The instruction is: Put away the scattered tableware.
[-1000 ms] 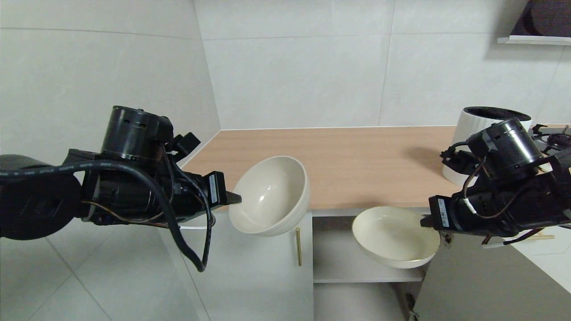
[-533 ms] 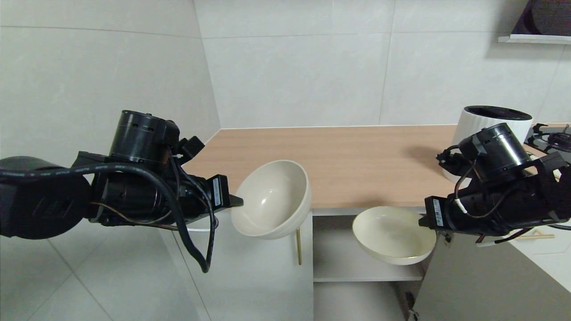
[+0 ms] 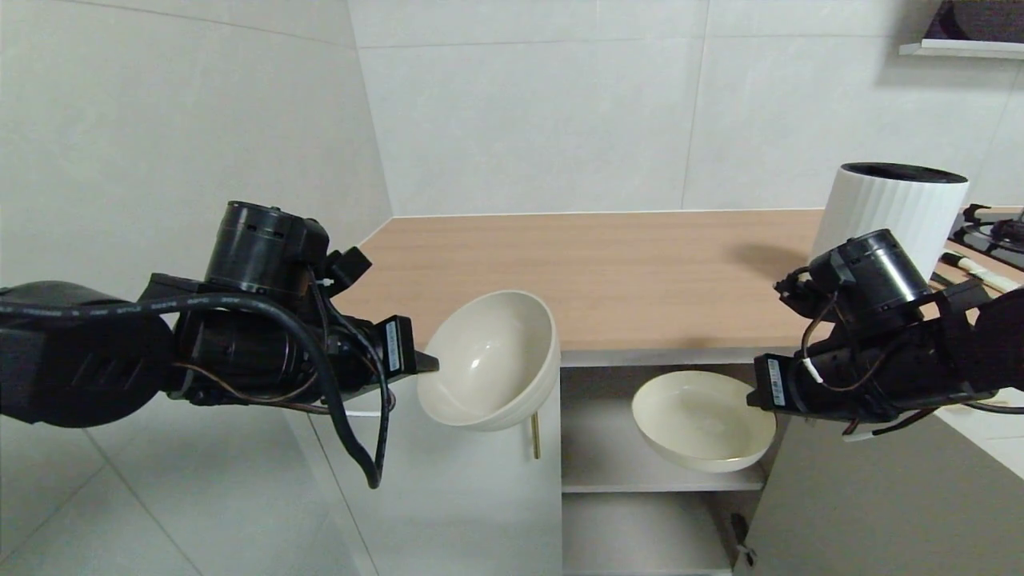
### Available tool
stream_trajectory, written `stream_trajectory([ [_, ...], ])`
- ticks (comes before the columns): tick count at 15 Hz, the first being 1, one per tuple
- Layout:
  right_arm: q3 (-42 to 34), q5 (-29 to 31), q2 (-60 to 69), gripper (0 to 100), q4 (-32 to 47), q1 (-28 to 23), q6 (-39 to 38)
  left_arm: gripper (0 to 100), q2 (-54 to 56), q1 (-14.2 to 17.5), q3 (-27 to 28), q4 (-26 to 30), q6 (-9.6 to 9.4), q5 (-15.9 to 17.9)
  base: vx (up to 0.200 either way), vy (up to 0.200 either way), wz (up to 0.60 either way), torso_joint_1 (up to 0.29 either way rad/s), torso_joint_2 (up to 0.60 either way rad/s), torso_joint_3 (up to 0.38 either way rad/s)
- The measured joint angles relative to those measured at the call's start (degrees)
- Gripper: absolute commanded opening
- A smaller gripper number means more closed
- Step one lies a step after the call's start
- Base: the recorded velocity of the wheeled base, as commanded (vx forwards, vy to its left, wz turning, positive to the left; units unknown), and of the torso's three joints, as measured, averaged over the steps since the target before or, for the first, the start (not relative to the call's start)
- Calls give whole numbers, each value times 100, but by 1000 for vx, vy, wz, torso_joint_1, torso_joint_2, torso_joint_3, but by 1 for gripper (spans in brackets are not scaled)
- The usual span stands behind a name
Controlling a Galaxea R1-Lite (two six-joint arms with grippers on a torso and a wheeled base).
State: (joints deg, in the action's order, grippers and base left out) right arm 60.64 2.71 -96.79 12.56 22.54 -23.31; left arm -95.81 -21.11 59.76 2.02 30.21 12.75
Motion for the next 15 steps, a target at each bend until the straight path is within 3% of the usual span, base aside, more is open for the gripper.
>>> stream_trajectory([
  [7,2,5,-127,0,-29,-6,2,0,-30,1,0,-2,-5,0,0,0,0,-165,467,295],
  [12,2,13,-180,0,-35,-6,2,0,-35,1,-6,-2,-117,-9,0,0,0,-111,444,323],
  [15,-2,33,-251,0,-139,-9,2,0,-35,4,-9,-2,-117,-11,0,0,0,-30,137,102],
])
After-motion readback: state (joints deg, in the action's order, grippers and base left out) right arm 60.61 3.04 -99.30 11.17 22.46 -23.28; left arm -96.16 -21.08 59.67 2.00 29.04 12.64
